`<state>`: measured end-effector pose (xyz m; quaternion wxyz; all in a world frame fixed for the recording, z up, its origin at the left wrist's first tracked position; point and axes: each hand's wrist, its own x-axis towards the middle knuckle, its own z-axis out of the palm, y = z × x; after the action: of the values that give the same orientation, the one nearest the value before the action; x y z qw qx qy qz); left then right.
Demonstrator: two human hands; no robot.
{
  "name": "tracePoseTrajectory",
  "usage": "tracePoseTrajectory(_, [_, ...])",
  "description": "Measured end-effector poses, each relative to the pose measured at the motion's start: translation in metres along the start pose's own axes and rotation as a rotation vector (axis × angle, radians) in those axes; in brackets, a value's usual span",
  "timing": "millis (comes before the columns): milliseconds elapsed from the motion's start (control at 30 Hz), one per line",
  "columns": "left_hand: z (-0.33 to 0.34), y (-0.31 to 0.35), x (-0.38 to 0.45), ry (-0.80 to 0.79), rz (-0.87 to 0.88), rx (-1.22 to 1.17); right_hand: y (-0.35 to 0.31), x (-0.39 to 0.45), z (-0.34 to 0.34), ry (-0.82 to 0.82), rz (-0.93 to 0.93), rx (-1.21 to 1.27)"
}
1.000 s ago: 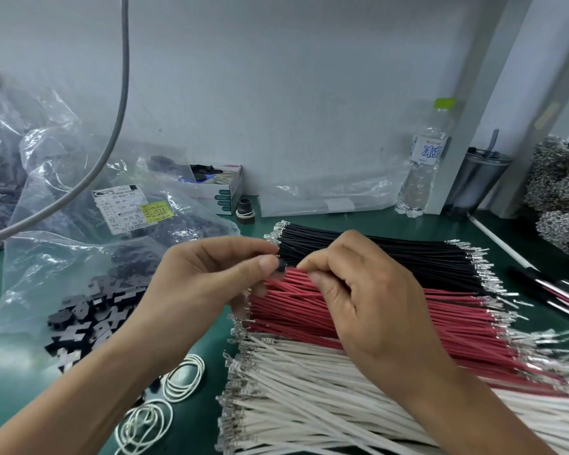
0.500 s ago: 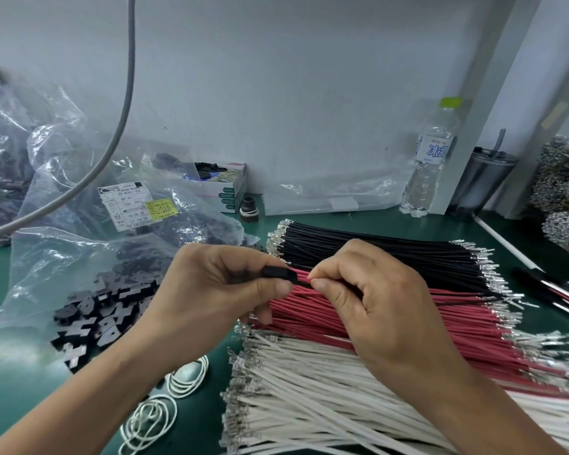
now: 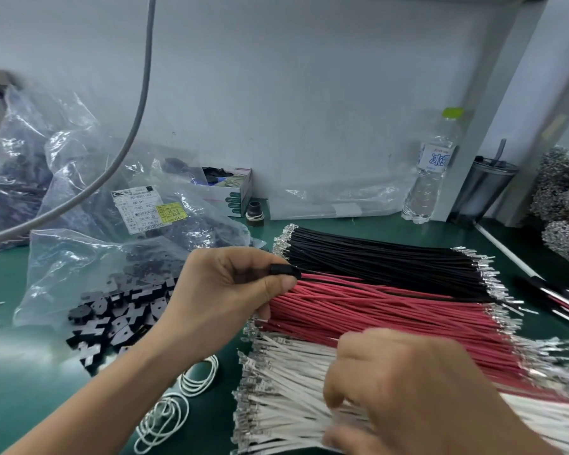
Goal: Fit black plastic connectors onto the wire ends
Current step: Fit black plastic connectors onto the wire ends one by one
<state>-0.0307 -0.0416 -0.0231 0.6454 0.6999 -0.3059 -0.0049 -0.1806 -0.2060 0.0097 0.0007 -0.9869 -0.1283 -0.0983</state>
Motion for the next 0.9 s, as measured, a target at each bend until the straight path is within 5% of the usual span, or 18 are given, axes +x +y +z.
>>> tracePoseTrajectory(433, [-0.006, -0.005, 0.003, 0.004, -0.036, -0.047, 0.031, 0.005, -0.016, 0.170, 0.268, 0.633])
tracePoseTrajectory(900, [-0.008, -0.009, 0.005, -0.033, -0.073, -0.128, 0.045, 0.030, 0.026, 0.582, 0.207, 0.374])
